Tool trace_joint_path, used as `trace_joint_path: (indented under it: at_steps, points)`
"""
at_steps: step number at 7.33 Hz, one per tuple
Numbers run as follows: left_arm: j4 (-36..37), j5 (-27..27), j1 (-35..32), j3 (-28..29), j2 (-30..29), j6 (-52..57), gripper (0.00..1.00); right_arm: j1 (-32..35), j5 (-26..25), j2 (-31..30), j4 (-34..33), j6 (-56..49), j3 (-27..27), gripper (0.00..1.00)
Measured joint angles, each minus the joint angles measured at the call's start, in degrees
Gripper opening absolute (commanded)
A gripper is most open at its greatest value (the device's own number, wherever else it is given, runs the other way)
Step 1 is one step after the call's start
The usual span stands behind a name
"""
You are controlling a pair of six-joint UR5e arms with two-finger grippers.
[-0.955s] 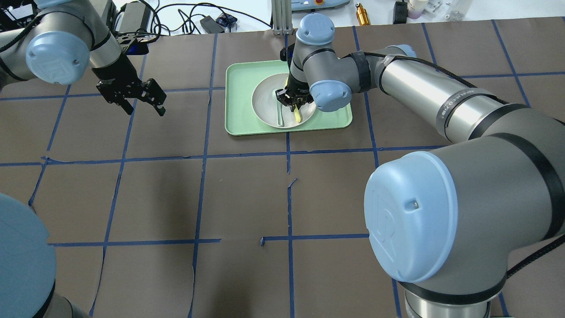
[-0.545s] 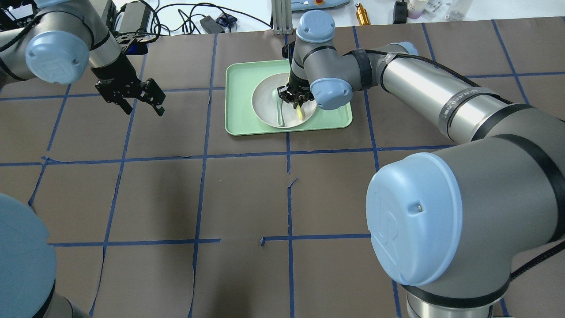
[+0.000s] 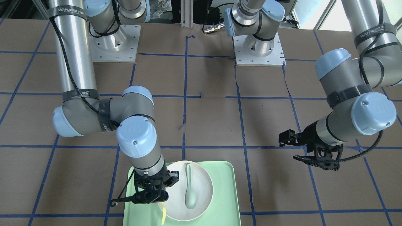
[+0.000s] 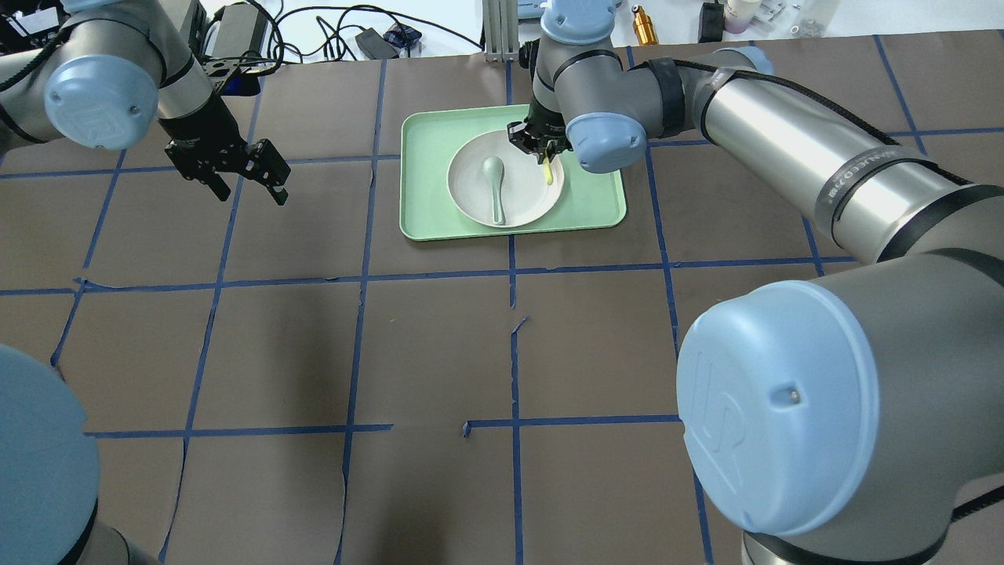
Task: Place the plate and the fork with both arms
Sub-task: 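Lift the yellow fork with the right gripper beside the plate, then set the fork on the tray, open and raise the right gripper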
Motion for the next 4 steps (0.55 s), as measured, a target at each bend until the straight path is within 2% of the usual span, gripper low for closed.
trace_joint_path:
  at_steps: [2,3,4]
  points:
    - [0.03,-0.06,-0.08,-0.08,-0.05,0.01,1.0,-3.34,0.17,1.0,0.1,-1.27,0.59,0.0]
    - [0.03,-0.1,-0.16,-0.12,-0.1,-0.05,1.0,-3.98,0.3,1.8,0.58,-1.75,0.79,0.99]
    - [0.03,-0.11,-0.21,-0.15,-0.12,-0.1,1.0,-4.22,0.28,2.25,1.5,-1.95,0.87,1.0]
